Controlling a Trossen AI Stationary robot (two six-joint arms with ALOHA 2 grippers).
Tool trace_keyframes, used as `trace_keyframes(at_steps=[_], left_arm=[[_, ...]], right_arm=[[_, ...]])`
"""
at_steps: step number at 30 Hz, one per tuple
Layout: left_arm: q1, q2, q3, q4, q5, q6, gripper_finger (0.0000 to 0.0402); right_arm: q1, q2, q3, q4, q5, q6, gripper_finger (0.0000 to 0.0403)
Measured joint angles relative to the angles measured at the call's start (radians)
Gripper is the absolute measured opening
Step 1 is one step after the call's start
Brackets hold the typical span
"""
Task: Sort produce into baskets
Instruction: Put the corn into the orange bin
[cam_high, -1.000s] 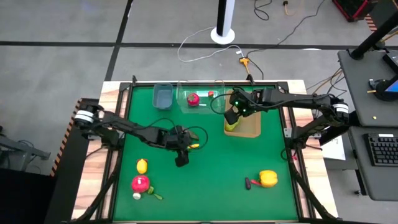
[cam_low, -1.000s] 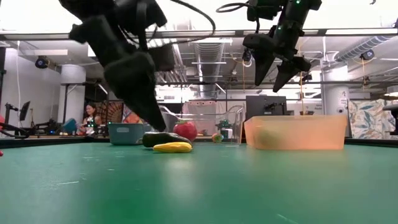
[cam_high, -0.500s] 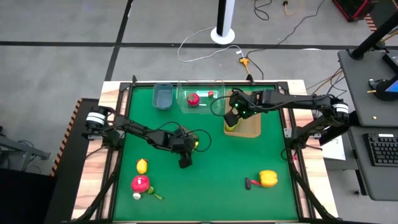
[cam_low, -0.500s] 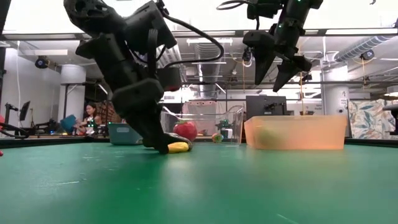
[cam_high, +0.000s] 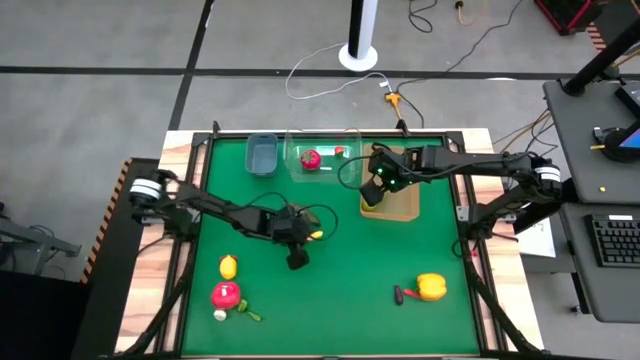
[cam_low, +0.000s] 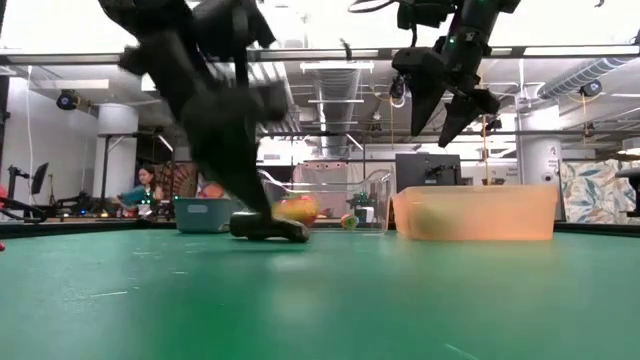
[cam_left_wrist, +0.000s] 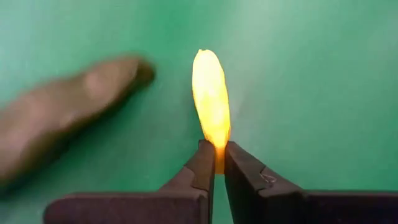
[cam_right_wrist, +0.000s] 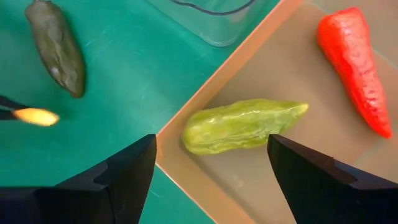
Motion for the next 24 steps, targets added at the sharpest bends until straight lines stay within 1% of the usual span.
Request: trace_keyframes(at_steps=[4,7,11,16,20,24], left_arm=[[0.003,-0.133,0.0,-0.005,0.004,0.013,0.0002],[0.024,-0.251,0.0,0.005,-0.016,0.014,0.0001],[0.06,-0.397,0.0,0.02,-0.057,0.021,0.0001],[0.089,-0.541,0.0,0.116,-0.059,0.061,0.0],[0.089,-0.59,0.001,0.247,-0.059,0.118,0.0],[0.089,-0.582,0.002,0.363,-0.081,0.146,0.0]], right_arm=[[0.024,-0.013,0.0,0.02,0.0,-0.032,0.0294],[0.053,-0.03,-0.001,0.109,0.001,-0.075,0.0291],[0.094,-0.06,-0.001,0.326,-0.021,-0.124,0.0291],[0.141,-0.083,-0.001,0.714,-0.072,-0.22,0.0292],[0.163,-0.07,-0.003,0.974,-0.079,-0.272,0.0287],[0.168,-0.043,-0.004,1.136,-0.134,-0.323,0.0286]])
